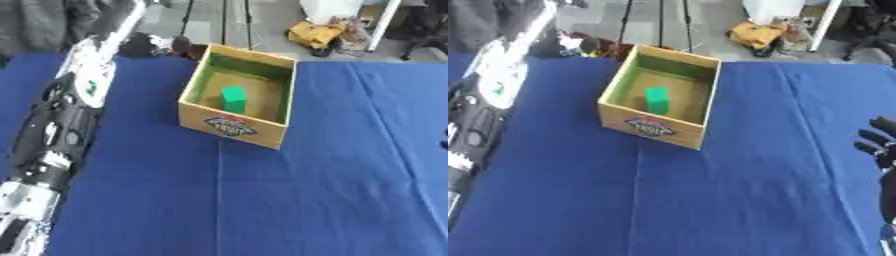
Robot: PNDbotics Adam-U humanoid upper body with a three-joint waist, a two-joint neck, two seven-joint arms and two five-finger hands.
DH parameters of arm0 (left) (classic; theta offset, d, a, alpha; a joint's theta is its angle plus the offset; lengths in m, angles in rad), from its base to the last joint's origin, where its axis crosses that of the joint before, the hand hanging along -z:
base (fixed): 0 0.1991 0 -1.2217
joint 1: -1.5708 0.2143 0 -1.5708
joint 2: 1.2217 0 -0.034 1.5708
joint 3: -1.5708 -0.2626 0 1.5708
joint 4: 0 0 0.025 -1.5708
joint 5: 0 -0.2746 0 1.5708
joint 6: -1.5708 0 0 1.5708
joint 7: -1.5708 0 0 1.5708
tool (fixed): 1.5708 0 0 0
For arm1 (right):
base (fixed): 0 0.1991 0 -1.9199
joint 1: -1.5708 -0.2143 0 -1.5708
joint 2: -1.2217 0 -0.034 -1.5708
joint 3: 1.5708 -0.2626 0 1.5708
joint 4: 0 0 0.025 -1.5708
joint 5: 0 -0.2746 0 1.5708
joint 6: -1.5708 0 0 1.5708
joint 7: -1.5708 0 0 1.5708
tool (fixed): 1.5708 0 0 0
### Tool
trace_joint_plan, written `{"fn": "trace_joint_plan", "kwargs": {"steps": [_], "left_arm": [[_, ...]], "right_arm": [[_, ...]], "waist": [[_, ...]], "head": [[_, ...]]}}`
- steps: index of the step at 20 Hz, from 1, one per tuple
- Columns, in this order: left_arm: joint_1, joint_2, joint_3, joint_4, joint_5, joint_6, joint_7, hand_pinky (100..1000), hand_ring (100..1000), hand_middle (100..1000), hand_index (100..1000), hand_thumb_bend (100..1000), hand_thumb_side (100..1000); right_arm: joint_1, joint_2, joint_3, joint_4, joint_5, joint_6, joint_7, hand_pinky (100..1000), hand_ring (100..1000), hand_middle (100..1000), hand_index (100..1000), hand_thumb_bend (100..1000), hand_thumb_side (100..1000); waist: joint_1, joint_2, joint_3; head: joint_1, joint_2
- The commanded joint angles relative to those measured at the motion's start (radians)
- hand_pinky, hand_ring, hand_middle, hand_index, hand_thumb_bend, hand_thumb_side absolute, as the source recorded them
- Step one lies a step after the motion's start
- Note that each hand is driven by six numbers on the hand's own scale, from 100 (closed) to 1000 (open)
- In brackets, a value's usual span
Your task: Pick up objects on the table and place them in the box.
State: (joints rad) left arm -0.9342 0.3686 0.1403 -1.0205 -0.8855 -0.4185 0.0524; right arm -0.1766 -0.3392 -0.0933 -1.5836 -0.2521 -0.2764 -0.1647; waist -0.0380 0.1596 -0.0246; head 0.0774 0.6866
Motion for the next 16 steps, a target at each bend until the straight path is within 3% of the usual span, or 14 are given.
{"fn": "trace_joint_plan", "kwargs": {"steps": [1,3,7,16], "left_arm": [[0.034,0.022,0.052,-0.097,0.052,0.013,0.051,813,769,733,746,956,971],[0.083,-0.002,0.064,-0.137,0.082,0.041,0.081,811,768,732,745,939,1000],[0.176,-0.050,0.077,-0.166,0.139,0.098,0.138,805,759,730,741,925,1000],[0.390,-0.075,-0.016,-0.312,0.271,0.213,0.215,798,751,723,734,915,1000]], "right_arm": [[-0.019,-0.045,-0.024,-0.035,-0.001,-0.005,-0.014,715,749,764,797,109,892],[-0.026,-0.054,-0.029,-0.042,-0.001,-0.006,-0.018,717,753,769,801,112,891],[-0.043,-0.060,-0.025,-0.049,-0.005,-0.003,-0.007,722,765,781,811,121,887],[-0.047,-0.052,-0.015,-0.052,-0.014,0.000,0.017,725,775,790,820,125,884]], "waist": [[0.000,-0.015,0.036],[-0.002,-0.012,0.068],[-0.006,-0.006,0.090],[-0.007,-0.009,0.077]], "head": [[-0.030,0.007],[-0.039,0.003],[-0.032,0.002],[-0.006,0.017]]}}
